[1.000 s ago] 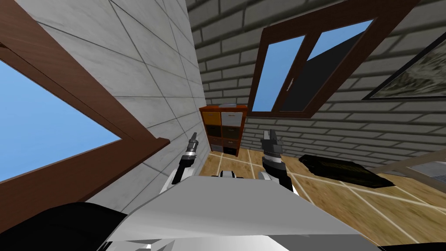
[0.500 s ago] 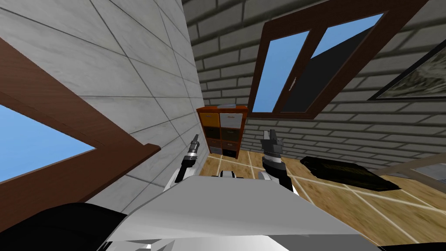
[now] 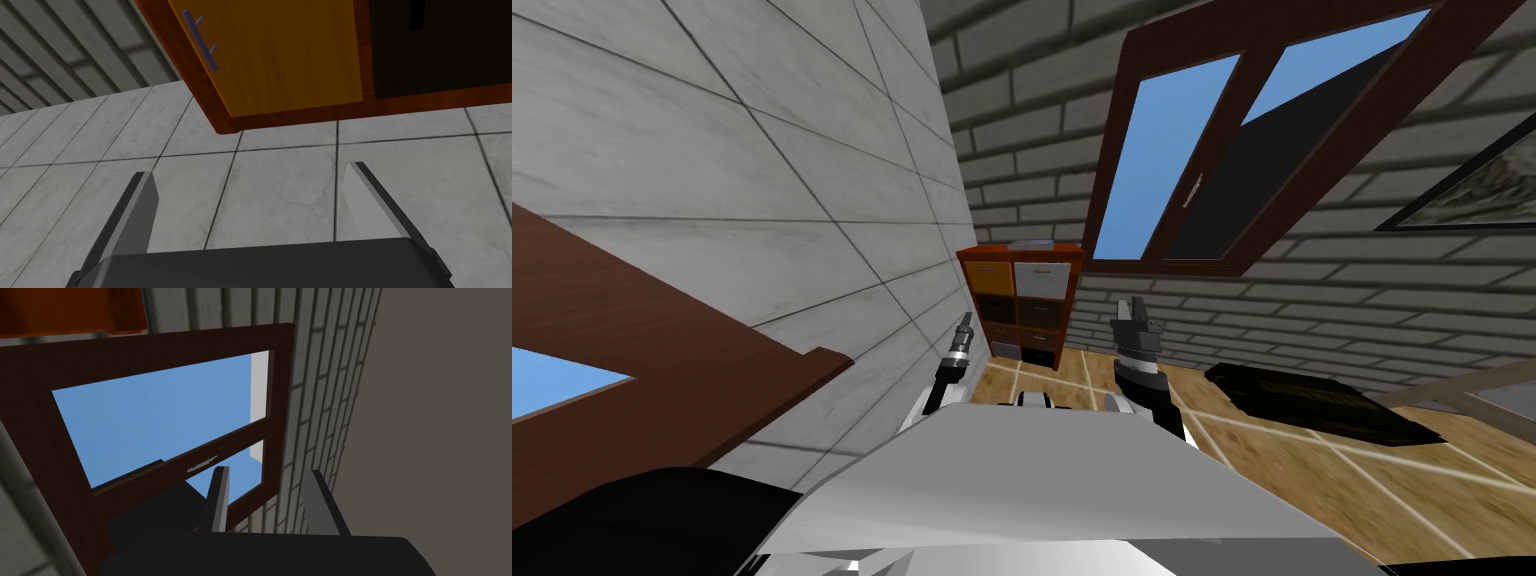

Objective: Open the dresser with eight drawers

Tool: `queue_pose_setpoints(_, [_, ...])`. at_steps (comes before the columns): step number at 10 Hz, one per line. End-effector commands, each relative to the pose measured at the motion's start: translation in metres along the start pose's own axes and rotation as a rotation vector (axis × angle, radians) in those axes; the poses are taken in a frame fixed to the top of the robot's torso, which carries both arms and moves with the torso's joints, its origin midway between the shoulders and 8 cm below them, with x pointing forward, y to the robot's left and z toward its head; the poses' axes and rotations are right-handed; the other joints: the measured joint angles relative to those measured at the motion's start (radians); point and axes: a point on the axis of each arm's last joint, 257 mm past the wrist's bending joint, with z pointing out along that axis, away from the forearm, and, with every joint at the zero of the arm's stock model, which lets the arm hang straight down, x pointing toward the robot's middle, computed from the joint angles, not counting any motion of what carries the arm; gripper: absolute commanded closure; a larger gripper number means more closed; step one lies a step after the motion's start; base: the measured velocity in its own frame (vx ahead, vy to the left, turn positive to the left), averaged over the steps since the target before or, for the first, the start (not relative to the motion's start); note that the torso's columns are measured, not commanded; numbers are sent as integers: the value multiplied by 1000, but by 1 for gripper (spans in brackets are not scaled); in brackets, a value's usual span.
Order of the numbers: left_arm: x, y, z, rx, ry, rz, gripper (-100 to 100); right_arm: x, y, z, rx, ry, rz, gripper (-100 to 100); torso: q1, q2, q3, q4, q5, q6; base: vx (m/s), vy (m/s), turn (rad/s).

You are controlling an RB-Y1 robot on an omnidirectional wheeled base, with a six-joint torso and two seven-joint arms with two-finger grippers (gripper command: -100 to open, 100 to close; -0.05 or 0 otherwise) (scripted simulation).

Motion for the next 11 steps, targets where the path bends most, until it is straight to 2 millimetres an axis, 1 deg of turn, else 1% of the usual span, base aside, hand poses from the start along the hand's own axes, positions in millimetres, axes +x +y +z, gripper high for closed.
queue_pose_setpoints(1, [7, 16, -2, -25, 7, -1, -100, 0, 0, 0, 0, 0, 0, 0, 0, 1, 0, 0, 0, 0, 99, -9, -23])
queue_pose_setpoints(6, [17, 50, -5, -79, 31, 8, -100, 0, 0, 0, 0, 0, 0, 0, 1, -1, 0, 0, 0, 0, 103, -9, -25])
queue_pose_setpoints(11, [33, 87, -12, -141, 50, 3, -100, 0, 0, 0, 0, 0, 0, 0, -1, 0, 0, 0, 0, 0, 128, -2, -28])
